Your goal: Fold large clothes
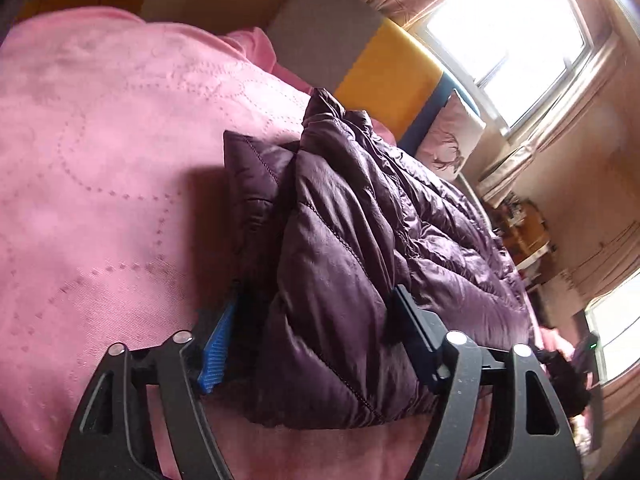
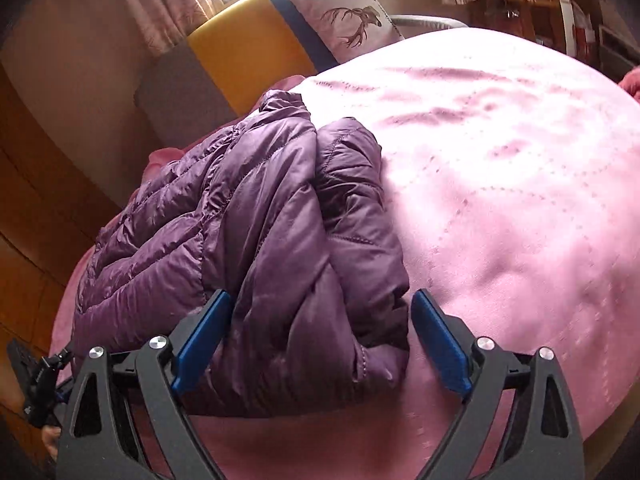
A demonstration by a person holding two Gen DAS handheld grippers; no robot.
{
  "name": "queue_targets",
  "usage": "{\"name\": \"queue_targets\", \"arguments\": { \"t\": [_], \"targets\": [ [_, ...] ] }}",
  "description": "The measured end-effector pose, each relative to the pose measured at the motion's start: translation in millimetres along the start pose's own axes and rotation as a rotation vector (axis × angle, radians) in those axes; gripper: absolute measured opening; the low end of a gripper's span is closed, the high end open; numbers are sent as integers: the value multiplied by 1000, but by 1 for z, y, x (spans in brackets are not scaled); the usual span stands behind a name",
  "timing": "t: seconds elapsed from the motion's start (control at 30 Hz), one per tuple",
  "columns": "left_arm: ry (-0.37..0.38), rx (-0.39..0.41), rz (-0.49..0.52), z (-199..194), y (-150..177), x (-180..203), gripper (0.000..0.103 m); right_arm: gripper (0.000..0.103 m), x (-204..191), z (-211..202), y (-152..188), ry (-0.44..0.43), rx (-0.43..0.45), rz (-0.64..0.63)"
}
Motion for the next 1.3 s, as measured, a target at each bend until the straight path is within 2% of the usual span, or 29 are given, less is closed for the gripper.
{"name": "queue_targets", "arguments": {
  "t": [0.03,0.13,0.23,0.37,0.57,0.6,0.63,0.67,0.7,0.73,0.8,0.9,1.0,1.1,1.2,1.3],
  "targets": [
    [15,-6,-10,2,1,2,62,65,-2,0,1,-22,-7,12],
    [48,-27,-6,-1,5,4,52,34,-7,-6,6,-80,-26,11],
    [61,-39,5,-6,9,5,46,24,-8,-17,8,-106,-33,5],
    [68,-53,10,-18,16,4,42,22,-7,-33,19,-111,-51,-45],
    [73,-116,27,-41,43,11,42,24,9,-53,42,-93,-100,-95],
    [65,-121,34,-46,47,13,42,30,13,-57,45,-82,-107,-99],
    [43,-121,48,-51,48,14,42,40,16,-61,47,-69,-105,-103],
    [14,-109,60,-58,49,13,50,45,20,-66,47,-44,-95,-107],
    [-22,-94,70,-64,46,13,68,55,24,-72,45,-13,-79,-109],
    [-66,-58,78,-72,40,13,75,61,29,-77,40,15,-53,-110],
    [-96,10,121,-83,25,20,77,62,31,-92,27,74,28,-126],
    [-91,50,178,-81,9,46,77,69,13,-105,5,127,138,-177],
    [-14,61,263,-57,2,98,78,71,-32,-102,-11,118,215,-264],
    [25,27,303,-23,7,137,77,71,-71,-79,-16,97,226,-337],
    [14,-2,351,13,15,164,77,72,-86,-58,-16,127,242,-377],
    [-48,-25,386,48,21,170,77,73,-84,-29,-22,194,245,-379]
  ]
}}
Point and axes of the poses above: each gripper's, at about its wrist camera, not at the fingertips, and z roughly the way its jaws point, x to its right, y to its underside, the point moved 8 cm from there along z, roughly the way its jaws point, and after that the axes turned 8 degrees about y, right-handed, at the moved point
